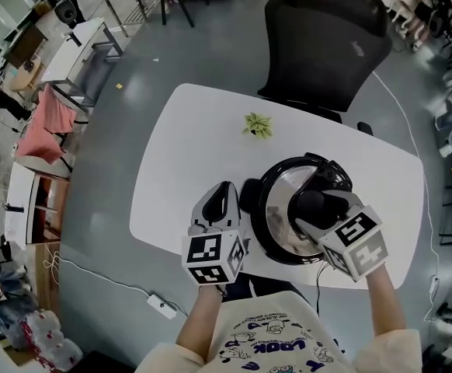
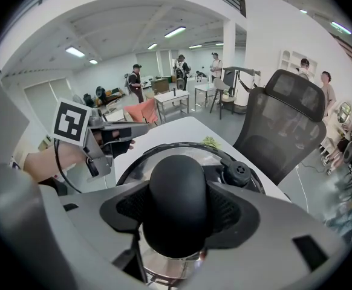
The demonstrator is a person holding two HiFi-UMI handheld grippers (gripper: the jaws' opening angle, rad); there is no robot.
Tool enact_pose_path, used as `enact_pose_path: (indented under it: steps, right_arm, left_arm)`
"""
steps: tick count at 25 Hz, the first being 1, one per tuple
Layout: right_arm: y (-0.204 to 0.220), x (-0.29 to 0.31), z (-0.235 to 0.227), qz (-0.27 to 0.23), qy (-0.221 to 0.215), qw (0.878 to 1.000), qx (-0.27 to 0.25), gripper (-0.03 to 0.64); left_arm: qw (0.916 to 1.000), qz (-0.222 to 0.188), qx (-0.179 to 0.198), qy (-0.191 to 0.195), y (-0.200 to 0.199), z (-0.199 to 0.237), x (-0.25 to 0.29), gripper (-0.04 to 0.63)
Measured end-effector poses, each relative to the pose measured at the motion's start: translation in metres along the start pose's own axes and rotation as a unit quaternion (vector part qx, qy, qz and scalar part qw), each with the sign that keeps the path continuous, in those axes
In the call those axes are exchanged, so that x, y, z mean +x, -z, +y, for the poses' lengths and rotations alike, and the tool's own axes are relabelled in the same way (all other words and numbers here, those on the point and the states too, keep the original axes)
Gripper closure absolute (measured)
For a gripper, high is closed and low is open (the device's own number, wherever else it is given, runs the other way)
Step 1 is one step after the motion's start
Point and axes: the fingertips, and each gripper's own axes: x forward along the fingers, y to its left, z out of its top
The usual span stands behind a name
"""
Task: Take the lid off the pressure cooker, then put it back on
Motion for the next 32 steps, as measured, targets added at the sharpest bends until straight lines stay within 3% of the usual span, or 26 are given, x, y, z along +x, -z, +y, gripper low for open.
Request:
enact_pose_path:
  steps: [7,12,18,24,32]
  right_arm:
    - [0.0,0.0,0.0,0.005,0.0,1.0,-0.002,0.322]
    - [-0.001,0.0,0.001,0.004,0.002,1.0,-0.003,0.321]
    - [-0.002,0.0,0.001,-0.011,0.005,1.0,-0.009,0.321]
    - [-0.002,0.002,0.001,0.0,-0.009,1.0,-0.001,0.321]
    - [-0.001,0.003,0.001,0.016,-0.011,1.0,-0.009,0.32]
  left_arm:
    - [0.9956,0.036,-0.08,0.032,0.026,-0.002,0.018,0.494]
    - [0.984,0.059,-0.157,0.06,0.04,-0.008,0.026,0.425]
    - [0.9719,0.071,-0.212,0.072,0.05,-0.01,0.03,0.454]
    - [0.9662,0.066,-0.236,0.081,0.05,-0.009,0.032,0.467]
    - [0.9654,0.064,-0.241,0.075,0.049,-0.009,0.032,0.471]
